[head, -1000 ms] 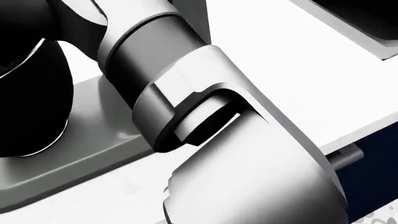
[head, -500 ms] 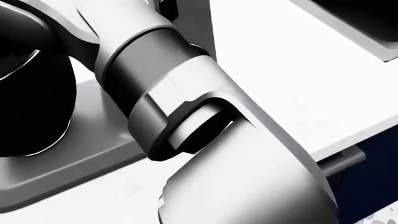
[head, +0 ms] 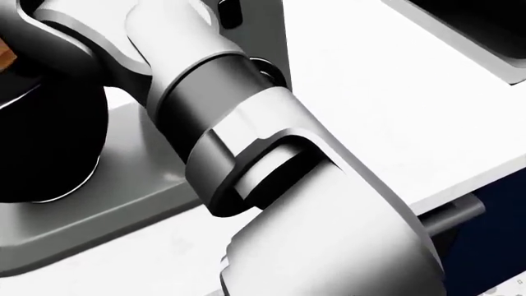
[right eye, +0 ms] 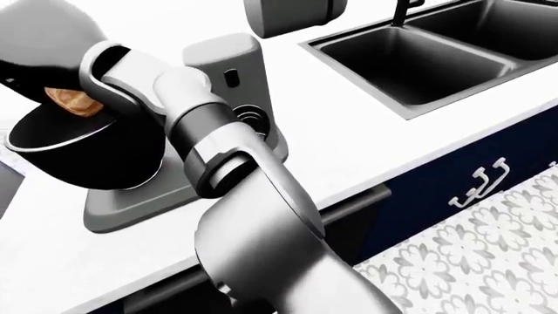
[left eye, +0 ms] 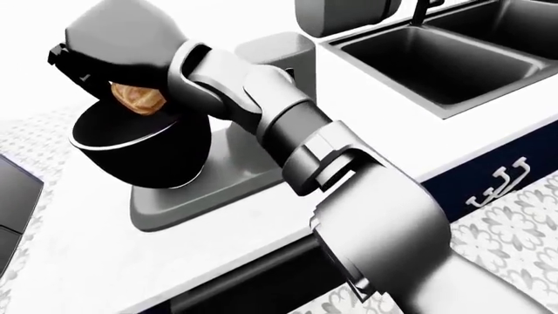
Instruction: Place the bread in the stand mixer bowl.
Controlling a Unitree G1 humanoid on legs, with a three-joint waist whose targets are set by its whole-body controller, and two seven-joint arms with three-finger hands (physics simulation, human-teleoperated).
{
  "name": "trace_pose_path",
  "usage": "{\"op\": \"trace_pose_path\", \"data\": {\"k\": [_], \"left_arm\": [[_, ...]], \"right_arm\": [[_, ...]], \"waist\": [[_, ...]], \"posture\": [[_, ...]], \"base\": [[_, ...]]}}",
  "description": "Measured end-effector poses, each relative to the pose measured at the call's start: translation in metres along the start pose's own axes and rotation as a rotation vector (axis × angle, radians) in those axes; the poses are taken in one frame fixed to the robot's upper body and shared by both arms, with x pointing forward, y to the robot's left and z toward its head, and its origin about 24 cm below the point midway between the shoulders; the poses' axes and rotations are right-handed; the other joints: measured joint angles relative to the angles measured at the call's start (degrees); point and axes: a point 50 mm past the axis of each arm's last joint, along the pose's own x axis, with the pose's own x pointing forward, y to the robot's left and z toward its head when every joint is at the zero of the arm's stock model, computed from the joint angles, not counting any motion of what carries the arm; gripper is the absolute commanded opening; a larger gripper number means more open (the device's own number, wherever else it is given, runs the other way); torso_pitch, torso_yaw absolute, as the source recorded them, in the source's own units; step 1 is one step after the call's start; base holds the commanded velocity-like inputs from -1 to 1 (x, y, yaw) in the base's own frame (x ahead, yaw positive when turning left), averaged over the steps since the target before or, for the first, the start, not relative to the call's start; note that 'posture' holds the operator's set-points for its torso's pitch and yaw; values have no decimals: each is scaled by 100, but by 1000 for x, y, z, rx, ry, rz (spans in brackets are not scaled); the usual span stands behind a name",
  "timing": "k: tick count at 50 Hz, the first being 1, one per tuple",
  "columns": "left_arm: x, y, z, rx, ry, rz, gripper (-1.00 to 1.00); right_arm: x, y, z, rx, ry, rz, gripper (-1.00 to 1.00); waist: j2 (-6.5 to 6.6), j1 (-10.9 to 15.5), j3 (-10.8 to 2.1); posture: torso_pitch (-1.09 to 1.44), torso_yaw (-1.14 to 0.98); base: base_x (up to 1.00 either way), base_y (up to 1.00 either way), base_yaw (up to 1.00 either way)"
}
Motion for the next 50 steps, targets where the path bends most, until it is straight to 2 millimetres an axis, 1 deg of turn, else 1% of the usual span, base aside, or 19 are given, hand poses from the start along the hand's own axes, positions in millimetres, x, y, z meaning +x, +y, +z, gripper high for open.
{"op": "trace_pose_path", "data": {"k": [10,22,23,24,25,42,46,50], "left_arm": [[-1,1,1,-3,2,2,100],[1,3,0,-14,3,10,100],[0,3,0,-14,3,10,100],[0,3,0,-14,2,9,100],[0,3,0,-14,2,8,100],[-1,2,0,-15,1,3,100],[0,2,0,-15,2,4,100],[0,2,1,-16,1,4,100]], "right_arm": [[1,3,2,-4,13,-11,-100],[2,4,3,2,27,-15,-100],[2,4,3,4,29,-15,-70],[2,4,3,6,31,-13,-8],[2,5,3,8,31,-7,100],[2,4,3,6,21,7,100],[3,0,2,-1,19,7,100],[5,-8,2,-5,12,4,100]], "waist": [[15,2,-34],[34,10,-34],[33,9,-33],[32,7,-33],[31,4,-31],[17,-11,9],[7,-10,16],[1,-17,22]], "posture": [[0,0],[0,0],[0,0],[0,0],[0,0],[0,0],[0,0],[0,0]], "base": [[0,0,0],[0,0,0],[0,0,0],[0,0,0],[0,0,0],[0,0,0],[0,0,0],[0,0,0]]}}
